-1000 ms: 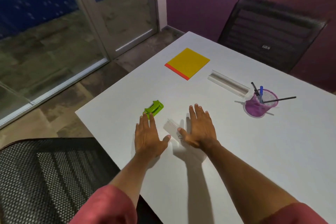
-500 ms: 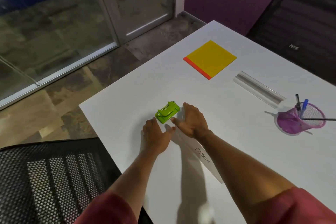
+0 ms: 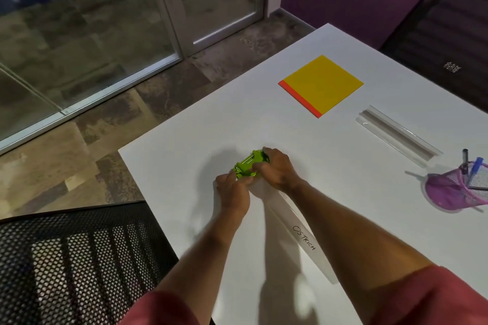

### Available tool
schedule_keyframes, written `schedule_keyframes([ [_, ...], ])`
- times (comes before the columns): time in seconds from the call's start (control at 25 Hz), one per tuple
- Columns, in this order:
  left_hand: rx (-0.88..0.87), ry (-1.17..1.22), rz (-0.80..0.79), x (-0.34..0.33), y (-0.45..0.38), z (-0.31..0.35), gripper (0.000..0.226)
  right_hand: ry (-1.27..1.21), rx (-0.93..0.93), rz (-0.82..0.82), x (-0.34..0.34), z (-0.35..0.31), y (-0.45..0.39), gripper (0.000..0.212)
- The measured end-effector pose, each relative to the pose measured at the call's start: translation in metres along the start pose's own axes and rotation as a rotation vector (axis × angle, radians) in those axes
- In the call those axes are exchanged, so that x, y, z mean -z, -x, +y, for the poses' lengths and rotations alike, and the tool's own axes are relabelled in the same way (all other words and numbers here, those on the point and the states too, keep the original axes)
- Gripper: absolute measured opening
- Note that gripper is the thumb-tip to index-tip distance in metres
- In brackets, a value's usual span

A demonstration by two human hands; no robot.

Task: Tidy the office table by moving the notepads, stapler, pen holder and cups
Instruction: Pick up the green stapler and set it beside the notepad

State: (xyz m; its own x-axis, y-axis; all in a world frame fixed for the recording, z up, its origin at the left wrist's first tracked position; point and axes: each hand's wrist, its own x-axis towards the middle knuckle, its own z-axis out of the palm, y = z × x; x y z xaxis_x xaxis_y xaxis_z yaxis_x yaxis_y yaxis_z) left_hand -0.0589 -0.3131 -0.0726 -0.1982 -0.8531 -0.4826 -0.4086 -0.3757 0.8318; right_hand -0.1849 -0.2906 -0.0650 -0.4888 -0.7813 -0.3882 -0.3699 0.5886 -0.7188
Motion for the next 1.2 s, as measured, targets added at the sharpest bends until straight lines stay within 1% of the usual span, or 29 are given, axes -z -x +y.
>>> schedule_keyframes([
  [0.12,0.056,0.041,0.022,-0.002,0.002,0.002,0.02,-0.096,-0.038,0.002,0.005,-0.003,0.001,0.037],
  [0.28,0.067,0.032,0.023,-0.003,0.001,0.002,0.028,-0.198,-0.087,0.025,0.006,-0.005,0.002,0.041],
  [0.4,0.065,0.055,0.033,-0.003,0.0,0.004,0.033,-0.254,-0.101,0.063,0.003,-0.002,0.004,0.038],
  [0.52,0.018,0.065,0.056,0.002,-0.003,0.007,0.025,-0.35,-0.127,0.162,0.003,0.001,0.003,0.028],
  [0.6,-0.013,0.068,0.056,0.007,-0.005,0.01,0.019,-0.383,-0.129,0.2,0.006,0.003,0.003,0.025],
  [0.72,-0.037,0.077,0.075,0.016,-0.006,0.014,0.021,-0.415,-0.105,0.202,0.012,0.004,0.006,0.032],
  [0.92,-0.11,0.055,0.145,0.025,-0.002,0.025,0.025,-0.491,-0.07,0.248,0.033,0.004,0.015,0.025],
  [1.04,-0.156,0.096,0.114,0.023,0.006,0.039,0.024,-0.541,-0.034,0.281,0.049,0.007,0.031,0.026],
  [1.2,-0.231,0.113,0.014,0.013,0.023,0.054,0.023,-0.627,-0.056,0.334,0.074,0.014,0.059,0.027],
])
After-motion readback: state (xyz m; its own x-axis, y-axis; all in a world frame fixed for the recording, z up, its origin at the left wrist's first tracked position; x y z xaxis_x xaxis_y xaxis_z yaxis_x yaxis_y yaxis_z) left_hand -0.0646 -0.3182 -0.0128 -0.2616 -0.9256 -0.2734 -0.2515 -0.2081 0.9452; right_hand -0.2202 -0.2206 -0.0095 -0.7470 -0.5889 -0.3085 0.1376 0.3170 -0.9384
